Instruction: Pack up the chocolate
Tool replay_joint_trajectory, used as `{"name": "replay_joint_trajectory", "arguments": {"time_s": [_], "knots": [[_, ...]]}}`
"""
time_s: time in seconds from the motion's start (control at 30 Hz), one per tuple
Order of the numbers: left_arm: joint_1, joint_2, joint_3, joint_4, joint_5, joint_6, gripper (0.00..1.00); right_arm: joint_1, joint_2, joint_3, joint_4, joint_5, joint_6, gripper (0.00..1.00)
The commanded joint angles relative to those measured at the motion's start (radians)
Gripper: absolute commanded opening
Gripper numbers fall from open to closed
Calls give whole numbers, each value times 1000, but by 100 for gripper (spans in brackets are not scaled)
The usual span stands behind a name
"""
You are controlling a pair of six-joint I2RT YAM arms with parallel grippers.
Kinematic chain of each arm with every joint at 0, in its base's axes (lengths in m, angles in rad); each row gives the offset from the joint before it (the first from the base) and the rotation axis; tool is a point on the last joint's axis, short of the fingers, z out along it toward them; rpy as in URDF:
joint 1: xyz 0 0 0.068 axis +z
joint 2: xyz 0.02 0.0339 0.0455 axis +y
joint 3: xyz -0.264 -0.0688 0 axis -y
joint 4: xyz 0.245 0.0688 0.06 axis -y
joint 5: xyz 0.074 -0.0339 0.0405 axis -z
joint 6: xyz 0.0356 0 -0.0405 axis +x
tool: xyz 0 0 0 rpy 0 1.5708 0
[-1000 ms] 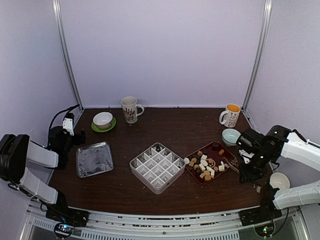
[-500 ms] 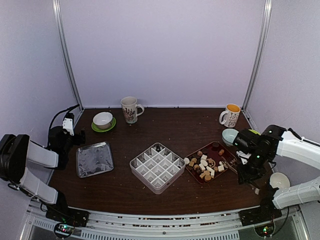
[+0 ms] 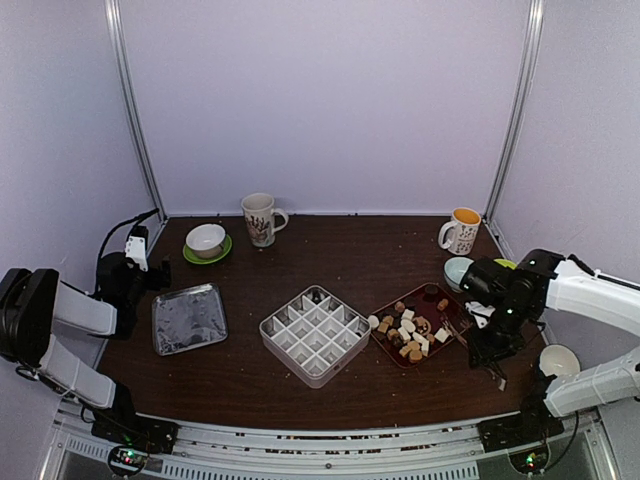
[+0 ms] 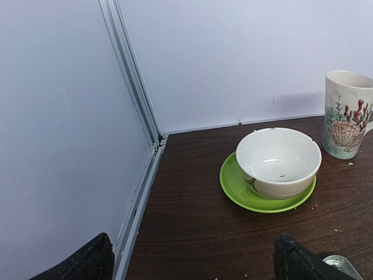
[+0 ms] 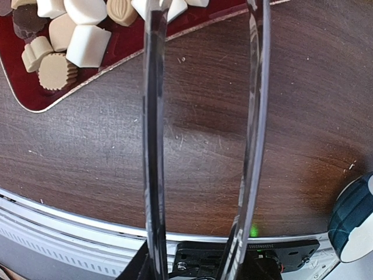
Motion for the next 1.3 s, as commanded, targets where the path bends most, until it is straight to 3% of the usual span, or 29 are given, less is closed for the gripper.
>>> {"name": "replay_joint_trajectory", "arguments": {"time_s": [0.0, 0.2, 0.8, 1.07, 1.27], "knots": [[7, 5, -1, 64, 0, -4, 98, -7, 27, 22, 15, -1, -17, 35], [9, 6, -1, 64, 0, -4, 98, -7, 45, 39, 11, 6, -21, 30], [8, 6, -1, 63, 0, -4, 98, -7, 65, -9, -3, 28, 11, 31], [9, 5, -1, 63, -1, -4, 98, -8, 92, -34, 61, -22, 4, 27], [9, 6, -1, 64, 0, -4, 98, -7, 60, 38, 69, -27, 1, 18]]}}
